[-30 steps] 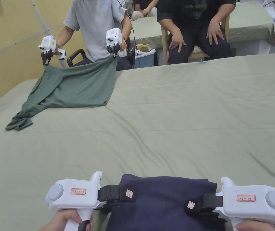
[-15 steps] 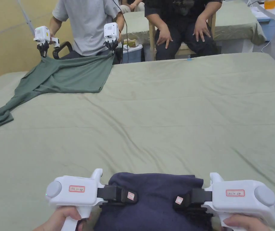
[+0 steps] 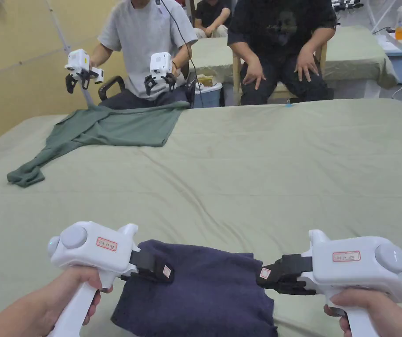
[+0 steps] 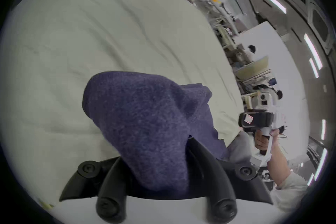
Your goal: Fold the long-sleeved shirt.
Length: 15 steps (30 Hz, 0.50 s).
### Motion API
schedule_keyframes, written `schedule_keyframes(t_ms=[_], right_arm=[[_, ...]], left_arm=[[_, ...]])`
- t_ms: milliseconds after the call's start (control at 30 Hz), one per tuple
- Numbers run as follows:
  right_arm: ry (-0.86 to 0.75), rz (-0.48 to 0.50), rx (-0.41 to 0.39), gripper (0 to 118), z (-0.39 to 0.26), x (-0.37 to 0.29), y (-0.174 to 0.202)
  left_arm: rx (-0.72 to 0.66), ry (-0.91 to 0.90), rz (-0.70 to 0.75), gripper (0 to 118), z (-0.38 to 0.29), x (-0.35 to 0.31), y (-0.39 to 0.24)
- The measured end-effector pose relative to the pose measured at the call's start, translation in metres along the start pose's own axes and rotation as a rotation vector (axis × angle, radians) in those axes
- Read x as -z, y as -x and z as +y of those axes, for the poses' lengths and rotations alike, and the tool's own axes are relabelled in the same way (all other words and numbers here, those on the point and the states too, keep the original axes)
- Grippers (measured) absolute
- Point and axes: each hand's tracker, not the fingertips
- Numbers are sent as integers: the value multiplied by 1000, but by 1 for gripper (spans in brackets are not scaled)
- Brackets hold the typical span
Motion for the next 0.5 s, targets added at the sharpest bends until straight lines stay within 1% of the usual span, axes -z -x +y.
schedule_keyframes(t_ms=[233,333,500], right_arm=[[4,-36,-21,9,7,55,33],[4,-42,-27,9,11,89,50],[25,-32,-33,9,9,158,75]], left_arm=[[-50,-38,97,21,6,-55,44],[-70,-61,145,21,1,-83,62],[-95,-57,181,21,-4,-123,103]])
